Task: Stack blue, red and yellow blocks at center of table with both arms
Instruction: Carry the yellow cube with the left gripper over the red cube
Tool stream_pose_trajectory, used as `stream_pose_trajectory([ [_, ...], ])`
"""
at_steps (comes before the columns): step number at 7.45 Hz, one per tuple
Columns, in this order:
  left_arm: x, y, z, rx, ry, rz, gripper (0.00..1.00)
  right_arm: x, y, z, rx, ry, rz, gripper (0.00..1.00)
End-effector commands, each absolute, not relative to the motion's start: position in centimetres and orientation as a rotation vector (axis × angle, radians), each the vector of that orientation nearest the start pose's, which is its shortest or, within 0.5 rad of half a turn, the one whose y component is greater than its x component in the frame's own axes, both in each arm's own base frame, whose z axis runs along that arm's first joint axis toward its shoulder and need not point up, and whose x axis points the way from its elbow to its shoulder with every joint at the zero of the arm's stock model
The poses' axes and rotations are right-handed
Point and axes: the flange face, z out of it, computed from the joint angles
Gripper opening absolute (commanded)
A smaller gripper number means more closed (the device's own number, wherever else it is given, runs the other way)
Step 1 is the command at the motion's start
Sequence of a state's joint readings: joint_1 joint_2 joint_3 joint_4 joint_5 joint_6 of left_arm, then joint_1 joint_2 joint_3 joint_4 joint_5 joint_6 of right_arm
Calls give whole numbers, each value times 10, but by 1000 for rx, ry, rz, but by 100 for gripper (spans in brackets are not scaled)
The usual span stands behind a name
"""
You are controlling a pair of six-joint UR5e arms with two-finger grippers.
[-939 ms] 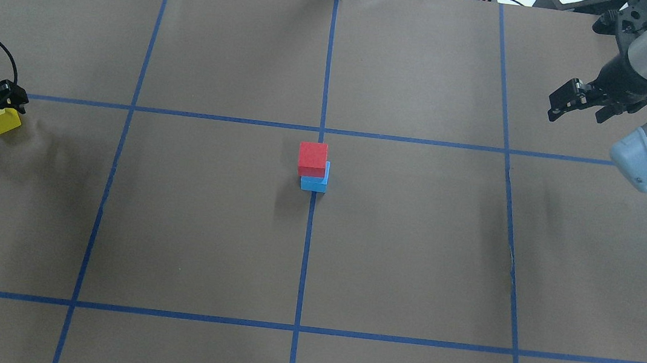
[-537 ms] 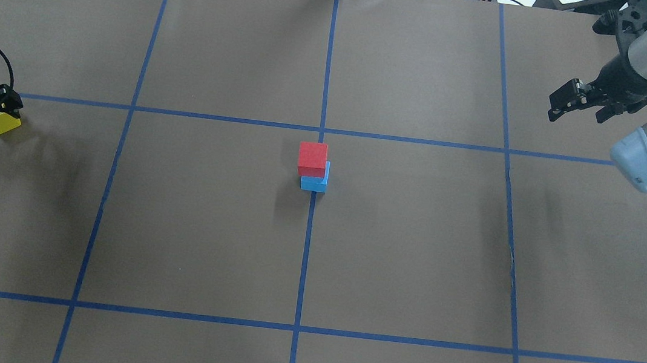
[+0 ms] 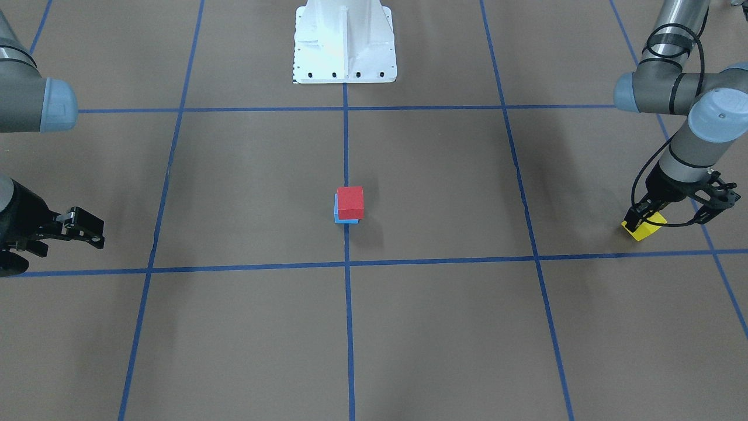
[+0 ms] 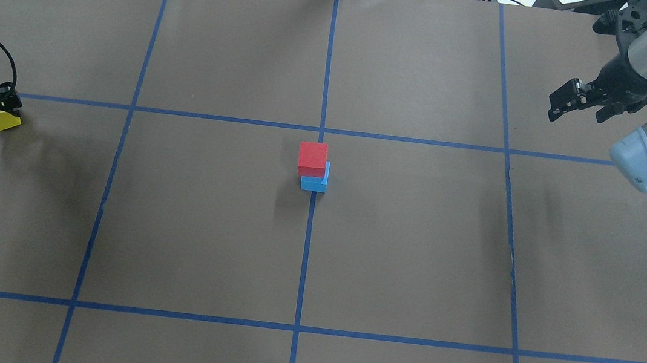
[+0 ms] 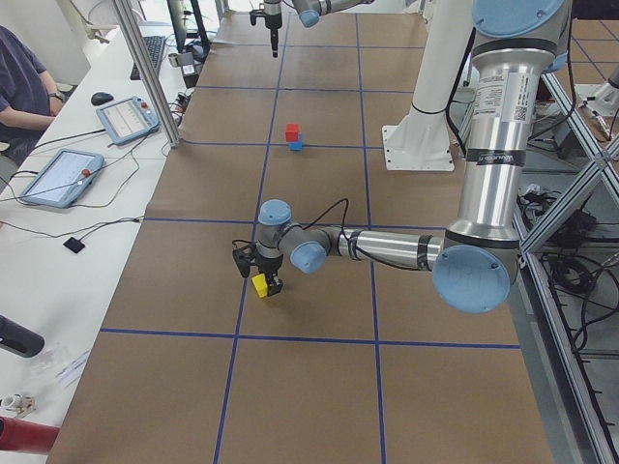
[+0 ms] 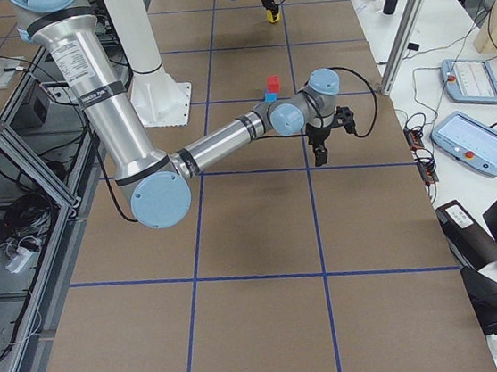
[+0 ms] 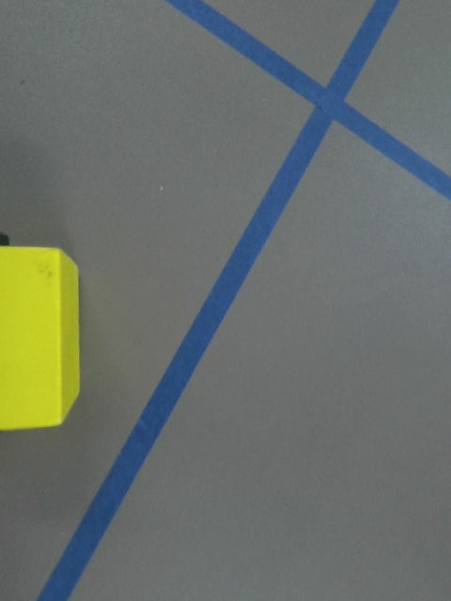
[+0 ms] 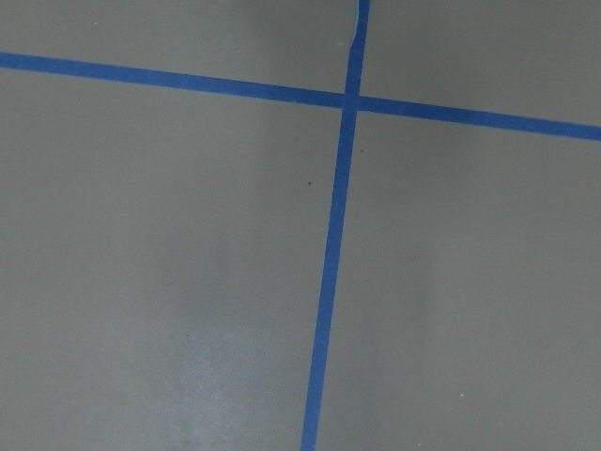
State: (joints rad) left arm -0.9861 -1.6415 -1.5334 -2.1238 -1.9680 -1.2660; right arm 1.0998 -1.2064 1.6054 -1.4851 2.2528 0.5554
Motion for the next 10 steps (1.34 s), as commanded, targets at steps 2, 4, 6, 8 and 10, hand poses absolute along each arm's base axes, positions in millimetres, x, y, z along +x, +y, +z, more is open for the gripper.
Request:
stream_pose_trajectory([
  [2,223,-508,496,130,678,-308,0,-226,-600,428,76,-812,-86,100],
  [4,317,-509,336,109,621,-195,0,-227,-600,427,77,-814,-87,100],
  [6,413,-474,207,91,614,-141,0,-227,-599,428,75,-814,-87,100],
  [8,493,-446,142,44,669,-151,0,-226,-600,430,73,-813,-84,100],
  [10,558,-446,117,68,705,-97,0,-225,-599,429,74,-814,-85,100],
])
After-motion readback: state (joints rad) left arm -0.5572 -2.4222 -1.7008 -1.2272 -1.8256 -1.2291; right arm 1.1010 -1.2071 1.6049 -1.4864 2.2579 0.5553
